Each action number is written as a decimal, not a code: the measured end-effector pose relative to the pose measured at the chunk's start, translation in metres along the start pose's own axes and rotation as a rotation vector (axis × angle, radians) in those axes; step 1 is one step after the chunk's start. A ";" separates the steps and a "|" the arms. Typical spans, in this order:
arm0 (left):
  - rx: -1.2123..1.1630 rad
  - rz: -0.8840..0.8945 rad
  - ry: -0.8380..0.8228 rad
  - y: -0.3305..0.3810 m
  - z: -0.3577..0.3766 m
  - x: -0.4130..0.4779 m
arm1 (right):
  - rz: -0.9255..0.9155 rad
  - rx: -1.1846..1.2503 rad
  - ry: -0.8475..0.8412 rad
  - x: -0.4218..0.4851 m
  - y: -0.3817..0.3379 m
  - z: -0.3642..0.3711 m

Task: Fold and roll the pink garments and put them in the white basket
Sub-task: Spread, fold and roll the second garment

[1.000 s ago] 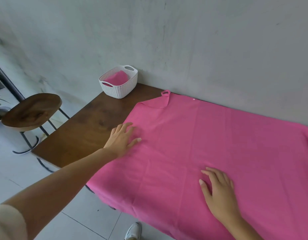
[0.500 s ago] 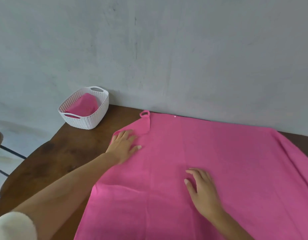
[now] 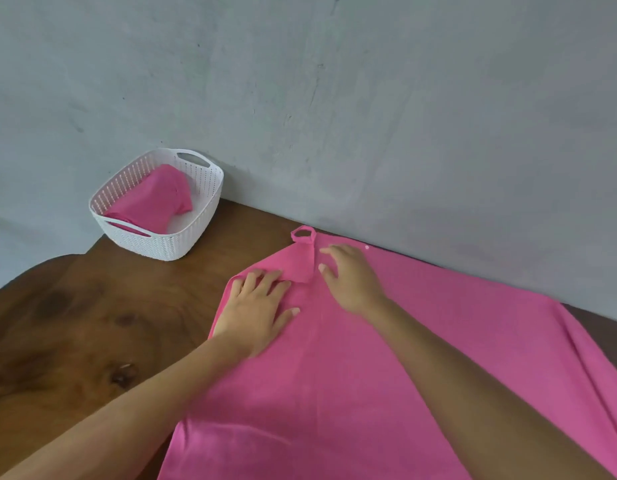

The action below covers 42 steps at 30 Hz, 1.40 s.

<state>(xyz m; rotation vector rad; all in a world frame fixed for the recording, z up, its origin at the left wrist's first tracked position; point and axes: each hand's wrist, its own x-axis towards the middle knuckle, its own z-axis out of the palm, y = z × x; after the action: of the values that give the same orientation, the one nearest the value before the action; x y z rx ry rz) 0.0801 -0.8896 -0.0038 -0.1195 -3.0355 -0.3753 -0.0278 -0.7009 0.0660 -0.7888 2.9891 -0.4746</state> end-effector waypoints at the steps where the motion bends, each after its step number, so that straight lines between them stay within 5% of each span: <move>1: -0.004 0.000 0.004 0.000 0.000 0.000 | -0.005 -0.022 -0.028 0.016 -0.002 0.000; 18: -0.016 0.052 0.013 0.005 0.002 0.008 | 0.016 0.102 -0.130 0.110 -0.002 0.016; 29: -0.213 -0.208 0.101 -0.020 -0.016 0.066 | 0.027 0.133 0.071 0.074 0.003 -0.009; 36: -0.140 -0.443 0.035 -0.034 -0.018 0.085 | -0.065 -0.068 -0.134 0.013 0.003 0.011; 42: -0.120 -0.290 0.186 -0.008 -0.012 0.081 | -0.024 -0.085 -0.172 -0.032 0.013 0.015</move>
<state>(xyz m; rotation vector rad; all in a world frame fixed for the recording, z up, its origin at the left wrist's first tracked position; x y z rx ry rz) 0.0000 -0.8952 0.0132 0.3335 -2.8456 -0.5550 -0.0043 -0.6789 0.0460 -0.8267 2.8590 -0.2665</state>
